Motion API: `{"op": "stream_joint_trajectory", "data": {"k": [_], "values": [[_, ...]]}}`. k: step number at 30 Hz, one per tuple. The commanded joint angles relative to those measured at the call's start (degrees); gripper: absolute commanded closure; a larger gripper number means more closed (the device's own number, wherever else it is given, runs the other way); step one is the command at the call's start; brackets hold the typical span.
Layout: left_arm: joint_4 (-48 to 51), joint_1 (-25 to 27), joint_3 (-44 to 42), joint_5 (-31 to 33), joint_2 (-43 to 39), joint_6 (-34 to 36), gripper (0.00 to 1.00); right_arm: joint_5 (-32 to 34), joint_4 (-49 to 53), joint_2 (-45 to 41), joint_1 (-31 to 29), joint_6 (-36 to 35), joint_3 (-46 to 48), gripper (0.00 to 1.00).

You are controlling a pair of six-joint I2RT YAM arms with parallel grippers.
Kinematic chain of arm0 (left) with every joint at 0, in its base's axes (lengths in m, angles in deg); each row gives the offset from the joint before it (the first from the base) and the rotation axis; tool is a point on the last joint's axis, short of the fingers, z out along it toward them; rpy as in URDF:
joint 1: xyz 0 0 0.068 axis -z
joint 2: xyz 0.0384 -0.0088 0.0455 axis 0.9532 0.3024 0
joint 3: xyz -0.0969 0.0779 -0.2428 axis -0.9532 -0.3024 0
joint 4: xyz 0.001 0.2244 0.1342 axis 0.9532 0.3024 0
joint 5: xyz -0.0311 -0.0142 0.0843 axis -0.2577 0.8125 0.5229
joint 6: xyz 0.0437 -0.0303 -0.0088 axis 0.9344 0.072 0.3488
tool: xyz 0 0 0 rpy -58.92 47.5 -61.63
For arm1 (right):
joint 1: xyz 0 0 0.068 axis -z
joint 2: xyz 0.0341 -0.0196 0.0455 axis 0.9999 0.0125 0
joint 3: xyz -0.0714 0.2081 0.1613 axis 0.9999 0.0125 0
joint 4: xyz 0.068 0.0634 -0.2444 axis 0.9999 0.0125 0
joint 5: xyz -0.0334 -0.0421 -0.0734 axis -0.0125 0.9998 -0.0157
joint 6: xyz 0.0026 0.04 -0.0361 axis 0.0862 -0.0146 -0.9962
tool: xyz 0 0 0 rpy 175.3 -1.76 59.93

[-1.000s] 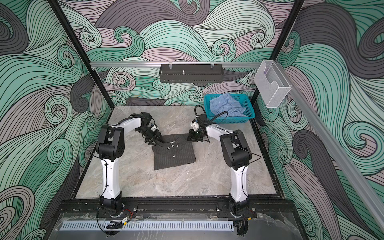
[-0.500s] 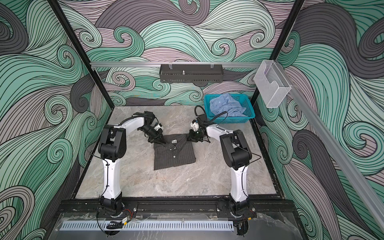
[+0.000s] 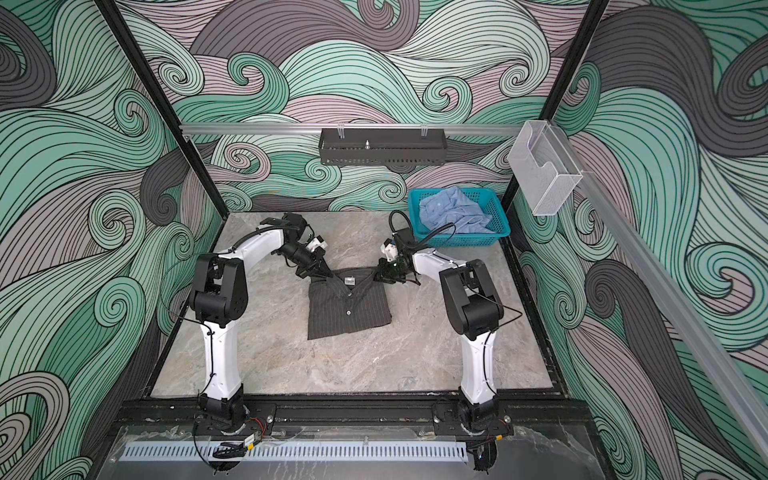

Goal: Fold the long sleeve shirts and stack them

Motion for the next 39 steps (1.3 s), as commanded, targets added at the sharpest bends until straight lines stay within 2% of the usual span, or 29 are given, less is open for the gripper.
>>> {"op": "stream_joint_trajectory", "data": {"k": [1,7,15,16,18,20,22,25,28,32,35,39], "values": [[0.1,0.5,1.4,0.3,-3.3,0.1,1.00,-0.7,-1.2,-1.1,-0.2,-0.1,-0.2,0.94],[-3.1,0.3,1.9,12.9,-3.9,-0.8,1.00,0.7,-2.6,-1.3,-0.2,1.3,0.2,0.91],[-3.5,0.1,0.4,25.5,0.1,-4.3,1.00,2.1,-3.1,-0.4,-0.3,2.5,0.9,0.80],[-3.8,0.1,0.2,25.8,0.0,-4.6,0.94,2.3,-2.9,-0.4,-0.3,2.7,1.0,0.77],[-4.1,0.2,-0.1,26.9,-1.1,-5.3,0.65,2.9,-2.5,-0.5,-0.3,2.7,1.0,0.64],[-4.9,0.1,-0.6,27.6,-4.0,-5.6,0.51,4.1,-2.1,-1.4,-0.3,2.4,1.5,0.56],[-5.7,0.2,-1.7,28.9,-8.4,-6.0,0.41,6.1,-1.2,-3.2,-0.3,1.8,2.1,0.49],[-4.3,0.7,-3.2,30.3,-15.7,-6.3,0.32,8.2,0.4,-6.5,-0.3,0.9,3.6,0.44],[-4.1,4.4,-8.5,31.6,-22.2,-8.8,0.32,9.8,3.2,-9.9,-0.6,1.0,6.0,0.41],[-7.8,15.7,-20.2,32.5,-25.6,-18.5,0.33,10.3,5.2,-13.6,-2.0,1.3,9.0,0.41],[-15.4,22.1,-27.7,31.7,-23.5,-27.0,0.33,10.2,6.5,-14.6,-3.7,1.0,10.3,0.46],[-17.6,26.4,-28.1,36.5,-18.6,-31.9,0.31,10.6,6.4,-16.3,-4.0,1.0,12.5,0.50]]}}
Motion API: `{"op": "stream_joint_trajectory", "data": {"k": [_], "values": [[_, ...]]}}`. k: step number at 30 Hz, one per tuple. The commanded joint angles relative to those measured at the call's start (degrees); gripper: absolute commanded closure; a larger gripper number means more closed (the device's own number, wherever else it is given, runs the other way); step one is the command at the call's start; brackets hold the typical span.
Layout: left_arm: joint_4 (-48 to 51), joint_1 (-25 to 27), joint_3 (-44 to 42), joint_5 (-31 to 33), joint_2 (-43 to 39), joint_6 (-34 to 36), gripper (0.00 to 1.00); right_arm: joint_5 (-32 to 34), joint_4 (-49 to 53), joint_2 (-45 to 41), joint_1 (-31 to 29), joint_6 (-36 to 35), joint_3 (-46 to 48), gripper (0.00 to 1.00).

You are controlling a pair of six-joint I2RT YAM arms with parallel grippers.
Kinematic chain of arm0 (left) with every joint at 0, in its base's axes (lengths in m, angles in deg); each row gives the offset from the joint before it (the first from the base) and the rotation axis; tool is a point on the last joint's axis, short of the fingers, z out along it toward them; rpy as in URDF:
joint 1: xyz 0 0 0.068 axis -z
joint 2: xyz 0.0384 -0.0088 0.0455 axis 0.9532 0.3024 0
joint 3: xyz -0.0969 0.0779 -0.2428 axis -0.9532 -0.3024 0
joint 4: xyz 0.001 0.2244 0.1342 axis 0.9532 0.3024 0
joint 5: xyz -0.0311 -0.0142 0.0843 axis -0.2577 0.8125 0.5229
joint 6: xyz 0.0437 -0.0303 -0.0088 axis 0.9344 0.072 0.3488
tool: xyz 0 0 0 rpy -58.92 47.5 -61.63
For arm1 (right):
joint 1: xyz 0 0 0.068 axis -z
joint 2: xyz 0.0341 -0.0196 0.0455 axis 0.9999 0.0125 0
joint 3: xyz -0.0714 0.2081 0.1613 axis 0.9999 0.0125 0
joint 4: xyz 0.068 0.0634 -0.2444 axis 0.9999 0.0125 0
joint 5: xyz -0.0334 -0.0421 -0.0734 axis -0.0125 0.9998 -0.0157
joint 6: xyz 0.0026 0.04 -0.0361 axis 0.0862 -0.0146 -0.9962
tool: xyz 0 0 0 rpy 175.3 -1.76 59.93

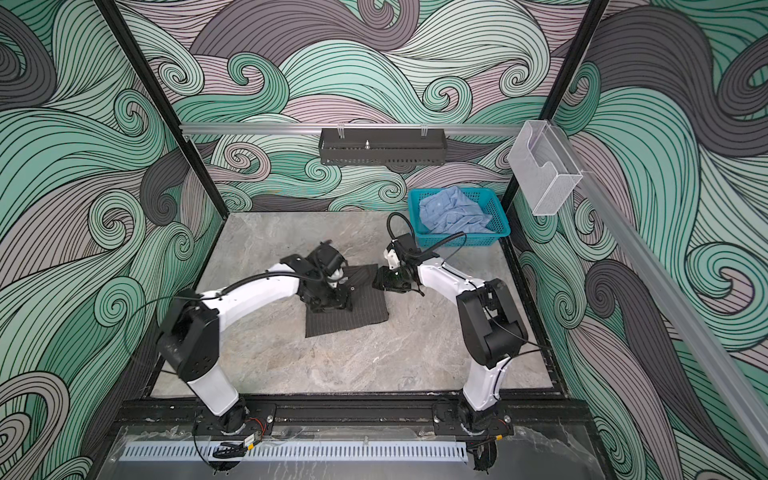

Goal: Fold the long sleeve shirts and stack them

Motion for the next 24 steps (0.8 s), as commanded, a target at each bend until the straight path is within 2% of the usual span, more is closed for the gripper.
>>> {"op": "stream_joint_trajectory", "data": {"k": [1,9,13,16,20,24], "values": [[-2.9,1.0,0.8,6.4,3.1,-7.6,0.30,1.8,2.4,-2.4,0.0,-0.9,2.1,0.50],[5.5,-0.8,7.8,20.7,12.0,-3.0,0.26,3.1,4.6,-8.3,0.1,-3.5,4.4,0.49],[7.6,-5.9,8.5,21.3,12.0,1.3,0.26,2.7,4.3,-9.7,0.1,-3.8,5.4,0.49],[9.2,-9.4,9.9,19.3,10.7,5.1,0.26,2.3,4.6,-10.2,0.2,-4.3,5.3,0.49],[8.1,-7.9,12.6,14.3,6.5,8.5,0.25,2.2,4.5,-11.1,0.4,-4.4,5.5,0.49],[8.1,-5.8,16.8,13.4,6.1,7.9,0.21,2.3,4.5,-12.6,0.6,-4.3,5.9,0.49]]}}
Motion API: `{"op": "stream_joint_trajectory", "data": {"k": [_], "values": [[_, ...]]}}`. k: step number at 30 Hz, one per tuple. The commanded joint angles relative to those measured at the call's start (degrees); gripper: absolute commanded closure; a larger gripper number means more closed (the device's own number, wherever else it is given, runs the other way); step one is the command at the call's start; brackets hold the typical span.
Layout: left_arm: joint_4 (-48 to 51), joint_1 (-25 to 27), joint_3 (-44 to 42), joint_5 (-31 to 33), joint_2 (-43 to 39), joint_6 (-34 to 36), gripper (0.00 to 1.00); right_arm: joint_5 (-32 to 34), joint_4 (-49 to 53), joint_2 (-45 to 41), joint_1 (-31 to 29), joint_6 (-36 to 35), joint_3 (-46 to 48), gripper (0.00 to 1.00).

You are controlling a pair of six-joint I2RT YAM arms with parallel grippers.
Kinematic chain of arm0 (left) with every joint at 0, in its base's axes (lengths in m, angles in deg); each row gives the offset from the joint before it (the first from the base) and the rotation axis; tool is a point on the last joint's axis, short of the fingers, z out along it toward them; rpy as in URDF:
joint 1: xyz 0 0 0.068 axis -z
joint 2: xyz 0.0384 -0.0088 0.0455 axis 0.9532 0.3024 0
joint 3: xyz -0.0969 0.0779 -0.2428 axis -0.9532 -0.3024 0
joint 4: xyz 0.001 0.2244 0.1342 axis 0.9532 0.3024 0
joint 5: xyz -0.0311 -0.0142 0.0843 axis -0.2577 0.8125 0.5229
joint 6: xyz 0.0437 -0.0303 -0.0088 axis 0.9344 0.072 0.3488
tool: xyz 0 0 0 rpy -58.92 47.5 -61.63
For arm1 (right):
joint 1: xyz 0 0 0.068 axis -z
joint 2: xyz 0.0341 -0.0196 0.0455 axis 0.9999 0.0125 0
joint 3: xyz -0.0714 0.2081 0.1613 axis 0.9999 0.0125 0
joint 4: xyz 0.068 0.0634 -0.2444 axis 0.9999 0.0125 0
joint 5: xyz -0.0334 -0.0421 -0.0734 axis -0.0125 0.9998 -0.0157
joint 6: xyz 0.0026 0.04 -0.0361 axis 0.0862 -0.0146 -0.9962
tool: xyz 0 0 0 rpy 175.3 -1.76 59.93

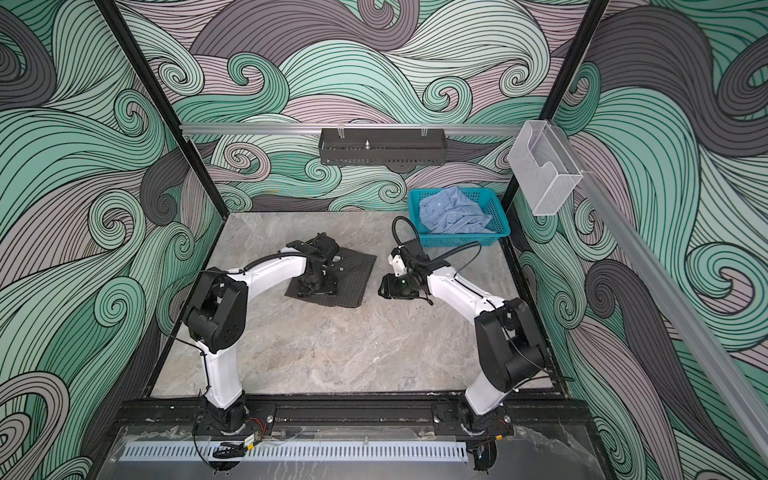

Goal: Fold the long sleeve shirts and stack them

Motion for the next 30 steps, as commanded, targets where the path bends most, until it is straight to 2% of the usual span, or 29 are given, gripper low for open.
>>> {"op": "stream_joint_trajectory", "data": {"k": [1,5,9,16,20,24,30], "values": [[1.7,1.9,5.0,-1.2,-1.8,1.5,0.20,0.5,0.9,-2.8,0.4,-0.9,0.6,0.49],[6.3,1.5,11.2,2.3,5.3,2.8,0.14,0.5,1.7,-4.1,1.0,-1.2,0.9,0.49],[8.4,0.4,14.6,5.1,10.5,4.1,0.13,0.3,1.8,-5.6,1.2,-1.1,1.3,0.49],[8.9,-3.3,17.4,3.5,17.8,8.0,0.16,-0.2,1.9,-7.0,1.4,-0.9,2.3,0.49],[11.5,-7.5,19.4,1.7,20.6,10.3,0.18,-0.6,1.9,-7.3,1.5,-0.9,2.3,0.49],[15.3,-12.9,23.4,4.8,22.5,14.6,0.18,-0.8,1.9,-7.4,1.6,-0.9,2.0,0.49],[19.0,-21.6,33.5,6.7,27.6,17.2,0.20,-1.7,1.2,-7.3,1.7,-0.3,1.8,0.50]]}}
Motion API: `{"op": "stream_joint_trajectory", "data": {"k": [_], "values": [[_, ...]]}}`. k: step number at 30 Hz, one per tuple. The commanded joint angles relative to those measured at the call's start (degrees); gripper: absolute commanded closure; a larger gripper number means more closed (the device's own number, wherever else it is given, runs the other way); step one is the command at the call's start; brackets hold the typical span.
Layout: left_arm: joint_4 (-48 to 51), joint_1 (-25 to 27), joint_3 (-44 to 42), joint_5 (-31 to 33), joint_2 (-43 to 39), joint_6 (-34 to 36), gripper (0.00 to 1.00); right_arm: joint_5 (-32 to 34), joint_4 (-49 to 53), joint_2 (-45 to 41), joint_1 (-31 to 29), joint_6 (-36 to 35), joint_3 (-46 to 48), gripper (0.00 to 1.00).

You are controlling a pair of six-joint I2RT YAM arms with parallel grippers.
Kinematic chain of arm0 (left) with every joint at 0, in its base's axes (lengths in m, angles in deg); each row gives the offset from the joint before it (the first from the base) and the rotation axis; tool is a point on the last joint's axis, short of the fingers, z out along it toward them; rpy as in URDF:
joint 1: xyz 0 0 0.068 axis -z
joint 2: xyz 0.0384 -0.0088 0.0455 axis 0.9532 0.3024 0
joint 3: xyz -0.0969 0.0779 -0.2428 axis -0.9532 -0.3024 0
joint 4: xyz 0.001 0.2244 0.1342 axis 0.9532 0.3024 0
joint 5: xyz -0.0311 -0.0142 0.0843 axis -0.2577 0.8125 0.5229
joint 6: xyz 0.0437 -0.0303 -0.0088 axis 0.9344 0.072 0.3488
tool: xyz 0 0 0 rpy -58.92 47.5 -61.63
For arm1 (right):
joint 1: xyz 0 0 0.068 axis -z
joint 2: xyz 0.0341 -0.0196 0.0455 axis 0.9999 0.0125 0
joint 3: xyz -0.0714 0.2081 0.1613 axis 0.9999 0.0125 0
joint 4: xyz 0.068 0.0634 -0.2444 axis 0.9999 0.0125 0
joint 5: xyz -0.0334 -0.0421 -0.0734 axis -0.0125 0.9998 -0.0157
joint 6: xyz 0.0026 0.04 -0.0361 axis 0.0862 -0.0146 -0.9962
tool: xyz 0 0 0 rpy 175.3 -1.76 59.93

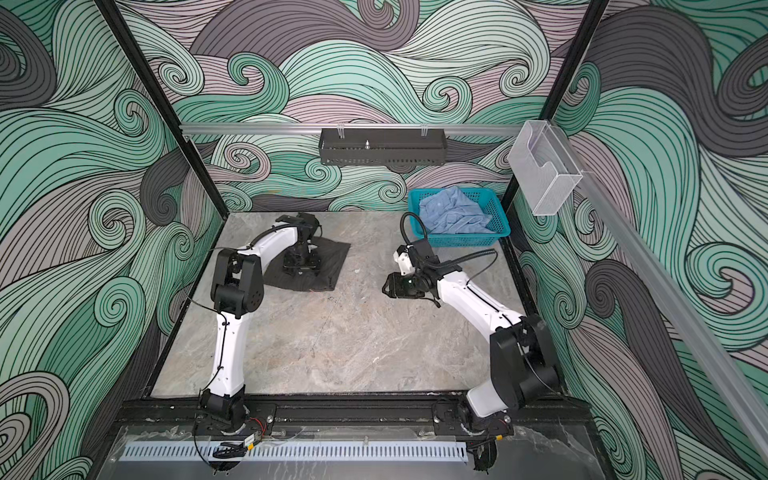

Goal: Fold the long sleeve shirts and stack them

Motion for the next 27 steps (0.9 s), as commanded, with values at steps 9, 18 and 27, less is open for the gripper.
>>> {"op": "stream_joint_trajectory", "data": {"k": [9,18,27], "values": [[7.7,-11.6,26.3,8.2,15.0,7.7,0.19,-1.7,-0.8,-0.6,0.8,0.4,-0.3,0.50],[4.7,-17.3,38.4,8.5,20.9,13.7,0.16,-1.4,-4.5,0.9,1.6,-0.3,0.4,0.50],[-3.2,-17.0,18.5,4.2,-2.4,6.2,0.13,16.8,-21.8,-11.3,2.8,-9.1,11.8,0.40]]}}
